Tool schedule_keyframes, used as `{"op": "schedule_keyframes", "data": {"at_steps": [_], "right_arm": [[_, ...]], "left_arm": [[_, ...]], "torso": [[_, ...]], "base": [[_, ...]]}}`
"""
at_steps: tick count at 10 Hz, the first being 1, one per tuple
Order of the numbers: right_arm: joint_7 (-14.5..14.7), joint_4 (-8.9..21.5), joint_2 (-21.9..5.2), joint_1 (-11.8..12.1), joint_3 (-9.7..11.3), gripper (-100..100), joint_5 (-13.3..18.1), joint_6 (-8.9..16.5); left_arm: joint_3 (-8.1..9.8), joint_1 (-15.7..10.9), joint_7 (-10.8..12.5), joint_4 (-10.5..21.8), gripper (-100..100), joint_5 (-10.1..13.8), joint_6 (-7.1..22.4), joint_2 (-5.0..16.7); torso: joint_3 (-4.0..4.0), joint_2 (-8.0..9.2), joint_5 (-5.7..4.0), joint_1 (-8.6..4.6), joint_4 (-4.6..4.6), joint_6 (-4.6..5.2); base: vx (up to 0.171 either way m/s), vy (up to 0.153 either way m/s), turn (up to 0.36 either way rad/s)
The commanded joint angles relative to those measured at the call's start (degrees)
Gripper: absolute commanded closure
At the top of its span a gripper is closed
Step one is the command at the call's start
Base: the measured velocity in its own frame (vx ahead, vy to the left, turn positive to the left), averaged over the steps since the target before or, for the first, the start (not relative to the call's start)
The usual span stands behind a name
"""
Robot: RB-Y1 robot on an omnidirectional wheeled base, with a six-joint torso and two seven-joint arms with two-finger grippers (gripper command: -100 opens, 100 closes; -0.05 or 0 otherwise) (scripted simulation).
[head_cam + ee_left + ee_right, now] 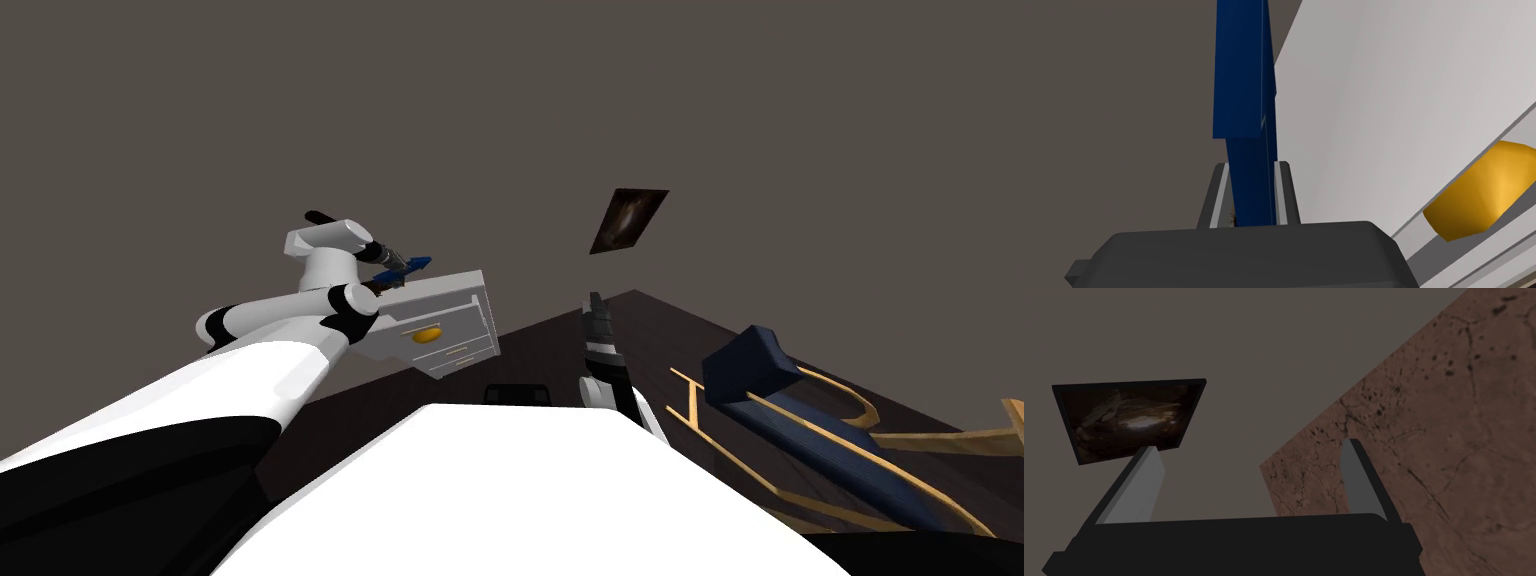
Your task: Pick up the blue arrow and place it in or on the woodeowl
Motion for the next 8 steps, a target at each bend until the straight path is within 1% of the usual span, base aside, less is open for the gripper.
{"op": "schedule_keyframes", "data": {"at_steps": [1, 2, 3, 4, 5, 6, 7, 8], "right_arm": [[0.0, 0.0, 0.0, 0.0, 0.0, 0, 0.0, 0.0], [0.0, 0.0, 0.0, 0.0, 0.0, 0, 0.0, 0.0], [0.0, 0.0, 0.0, 0.0, 0.0, 0, 0.0, 0.0], [0.0, 0.0, 0.0, 0.0, 0.0, 0, 0.0, 0.0], [0.0, 0.0, 0.0, 0.0, 0.0, 0, 0.0, 0.0], [0.0, 0.0, 0.0, 0.0, 0.0, 0, 0.0, 0.0], [0.0, 0.0, 0.0, 0.0, 0.0, 0, 0.0, 0.0], [0.0, 0.0, 0.0, 0.0, 0.0, 0, 0.0, 0.0]], "left_arm": [[0.0, 0.4, -0.1, -0.3, 100, 0.2, -2.4, -0.2], [-0.09, 1.1, -0.1, -1.3, 100, 0.4, -4.1, -0.8], [-0.09, 1.1, -0.1, -1.3, 100, 0.4, -5.2, -0.8], [-0.21, 1.9, -0.2, -2.2, 100, 0.7, -6.8, -1.4], [-0.21, 1.9, -0.2, -2.2, 100, 0.7, -8.0, -1.4], [-0.37, 2.6, -0.2, -3.0, 100, 1.0, -9.9, -2.1], [-0.37, 2.6, -0.2, -3.0, 100, 1.0, -10.9, -2.1], [-0.56, 3.4, -0.2, -3.8, 100, 1.2, -12.9, -2.9]], "torso": [[0.0, 0.0, 0.0, 0.0, 0.0, 0.0], [-0.01, -0.01, 0.01, 0.03, -0.01, 0.01], [0.0, 0.0, 0.02, 0.12, 0.0, -0.07], [-0.01, -0.01, 0.0, 0.12, 0.0, -0.01], [-0.01, -0.02, -0.01, 0.16, 0.0, -0.04], [-0.01, -0.03, -0.02, 0.15, 0.01, -0.02], [0.01, 0.0, -0.02, 0.17, 0.02, -0.04], [0.01, 0.0, -0.03, 0.16, 0.03, -0.02]], "base": [[-0.02, 0.01, 0.066], [-0.027, 0.018, 0.133], [-0.026, 0.014, 0.051], [-0.03, 0.025, 0.062], [-0.024, 0.023, 0.044], [-0.032, 0.034, 0.083], [-0.028, 0.032, 0.041], [-0.03, 0.044, 0.061]]}}
